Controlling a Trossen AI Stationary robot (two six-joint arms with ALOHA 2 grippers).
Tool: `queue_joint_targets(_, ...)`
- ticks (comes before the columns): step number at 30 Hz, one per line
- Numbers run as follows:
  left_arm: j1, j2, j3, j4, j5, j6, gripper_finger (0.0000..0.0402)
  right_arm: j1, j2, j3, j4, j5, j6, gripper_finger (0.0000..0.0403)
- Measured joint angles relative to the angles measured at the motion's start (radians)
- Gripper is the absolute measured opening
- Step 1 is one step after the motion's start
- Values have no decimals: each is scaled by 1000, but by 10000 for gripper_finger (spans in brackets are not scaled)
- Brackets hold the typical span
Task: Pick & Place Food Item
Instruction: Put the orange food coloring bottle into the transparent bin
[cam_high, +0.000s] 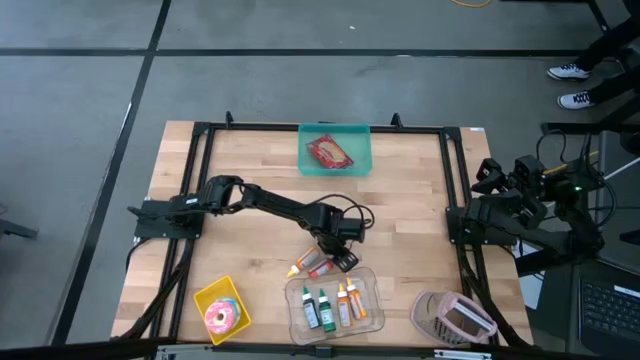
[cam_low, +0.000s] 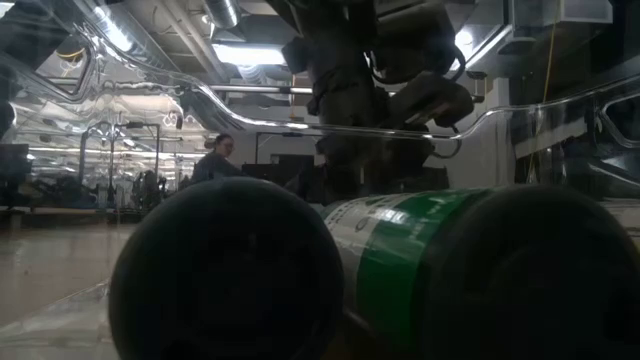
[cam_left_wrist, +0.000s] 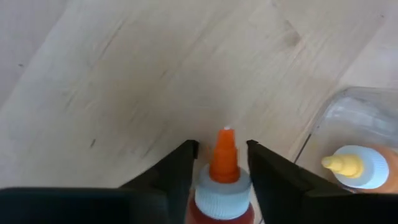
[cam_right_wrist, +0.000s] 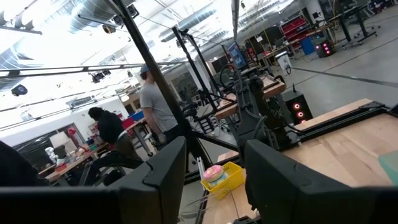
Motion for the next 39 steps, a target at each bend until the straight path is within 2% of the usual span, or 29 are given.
queue_joint_targets(6, 13, 9, 29, -10, 15, 54, 29, 0, 0, 0, 0, 2, -5, 165)
queue_joint_targets(8, 20, 12, 56, 0, 21, 84, 11, 0, 0, 0, 0, 2, -12, 165)
queue_joint_targets(19, 103, 9, 281, 6, 6, 146, 2, 0, 0, 0, 0, 2, -42, 165)
queue_joint_targets(27, 161, 6, 513, 1, -37, 190, 1, 0, 0, 0, 0, -1, -64, 165)
queue_joint_targets(31, 185, 0, 570, -110, -4, 175, 6, 0, 0, 0, 0, -1, -68, 165)
queue_joint_targets(35, 182, 13, 567, -309, 3, 182, 38, 0, 0, 0, 0, -1, -69, 165)
queue_joint_targets(39, 153, 34, 567, -357, -17, 180, 101, 0, 0, 0, 0, -1, -69, 165)
